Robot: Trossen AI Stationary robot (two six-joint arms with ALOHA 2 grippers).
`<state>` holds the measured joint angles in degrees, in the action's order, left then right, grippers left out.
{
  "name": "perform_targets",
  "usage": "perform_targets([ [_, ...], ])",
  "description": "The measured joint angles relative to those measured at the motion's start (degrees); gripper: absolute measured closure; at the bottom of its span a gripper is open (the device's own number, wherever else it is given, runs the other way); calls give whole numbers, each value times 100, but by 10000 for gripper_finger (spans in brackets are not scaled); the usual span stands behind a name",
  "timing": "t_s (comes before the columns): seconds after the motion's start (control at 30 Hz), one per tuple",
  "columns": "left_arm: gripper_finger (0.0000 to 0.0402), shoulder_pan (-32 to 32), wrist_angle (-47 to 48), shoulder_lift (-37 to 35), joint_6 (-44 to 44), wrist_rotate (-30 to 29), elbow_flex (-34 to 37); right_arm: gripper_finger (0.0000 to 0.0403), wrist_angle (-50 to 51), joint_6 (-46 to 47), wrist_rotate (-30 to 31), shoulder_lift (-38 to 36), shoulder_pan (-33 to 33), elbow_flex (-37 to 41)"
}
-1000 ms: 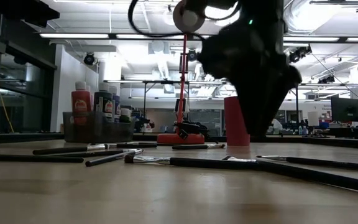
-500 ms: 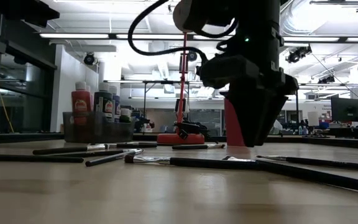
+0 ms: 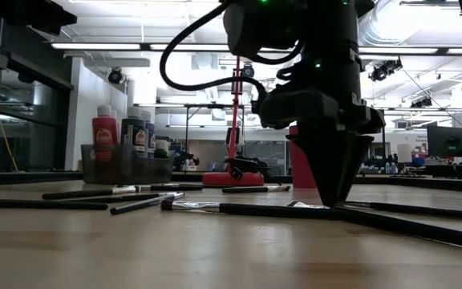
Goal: Pick & Place Paint Supplies
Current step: Put the paint brush into the cup
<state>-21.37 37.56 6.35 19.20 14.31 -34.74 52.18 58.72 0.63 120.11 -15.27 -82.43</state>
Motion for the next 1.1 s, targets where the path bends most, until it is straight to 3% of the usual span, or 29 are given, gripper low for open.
perform_targets([
  [0.33,402,0,0,0,0,0,0,394,-44,-4,-9,15,-81,9],
  [0.73,402,2,0,0,0,0,0,399,67,109,294,-211,-72,48],
  [1.1,402,1,0,0,0,0,2,399,664,430,843,-1295,132,34],
])
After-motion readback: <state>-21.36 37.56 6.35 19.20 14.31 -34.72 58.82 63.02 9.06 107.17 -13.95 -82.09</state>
